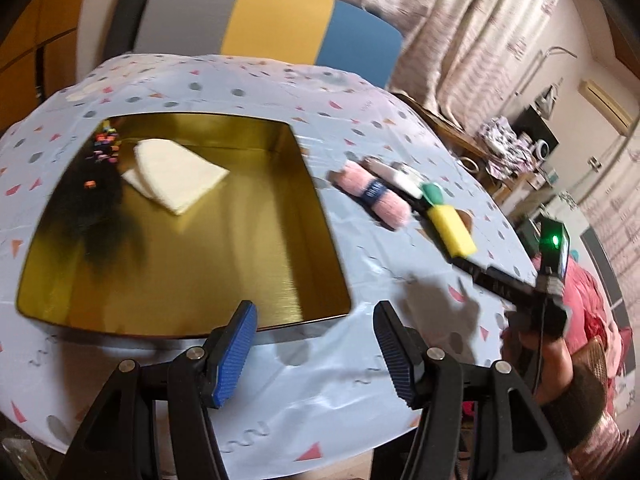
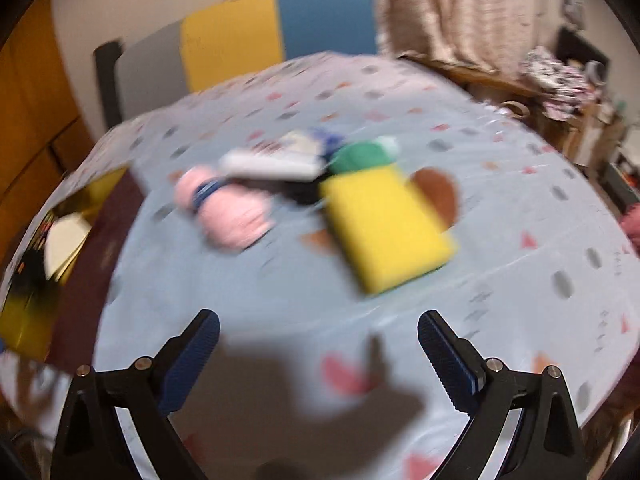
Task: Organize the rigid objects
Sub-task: 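Grasp the yellow sponge with the right gripper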
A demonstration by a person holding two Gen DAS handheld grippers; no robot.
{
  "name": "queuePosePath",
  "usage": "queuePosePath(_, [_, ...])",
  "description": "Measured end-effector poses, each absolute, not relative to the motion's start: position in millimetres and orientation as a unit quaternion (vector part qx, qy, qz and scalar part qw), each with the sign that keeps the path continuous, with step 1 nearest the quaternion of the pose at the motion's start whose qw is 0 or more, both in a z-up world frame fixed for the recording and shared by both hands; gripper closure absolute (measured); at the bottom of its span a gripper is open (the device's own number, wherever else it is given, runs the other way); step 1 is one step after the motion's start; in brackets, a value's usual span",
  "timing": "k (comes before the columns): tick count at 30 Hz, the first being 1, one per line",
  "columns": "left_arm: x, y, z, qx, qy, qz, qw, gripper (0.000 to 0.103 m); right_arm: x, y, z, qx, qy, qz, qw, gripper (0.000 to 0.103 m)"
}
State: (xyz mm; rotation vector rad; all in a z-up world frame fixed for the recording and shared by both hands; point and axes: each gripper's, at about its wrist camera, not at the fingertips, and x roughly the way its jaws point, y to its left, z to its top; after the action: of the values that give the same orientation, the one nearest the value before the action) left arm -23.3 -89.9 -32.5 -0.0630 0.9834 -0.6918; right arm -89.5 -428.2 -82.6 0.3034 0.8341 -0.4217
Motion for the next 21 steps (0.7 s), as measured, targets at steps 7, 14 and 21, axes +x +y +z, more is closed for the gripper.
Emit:
queuePosePath(7, [-27.5,-118.4,-25.9,-0.023,0.469,-0.34,0.815,0.042,-56.2,-489.5,-87.0,0.119,0.398,-0.221,0.882,0.003])
queuePosePath(14, [-31.6,-131.6,-23.9,-0.006,0.473,-0.335,0.815,0.042,-36.9,-499.7,-111.3,0.15,0.406,-0.178,0.884,0.012])
queuePosePath(21, [-30.6,-153.1,-23.7,0.008,0.477,-0.34,0.81,0.042,-49.5,-495.1,-121.4,0.168,0.377,-0.18,0.893,0.029])
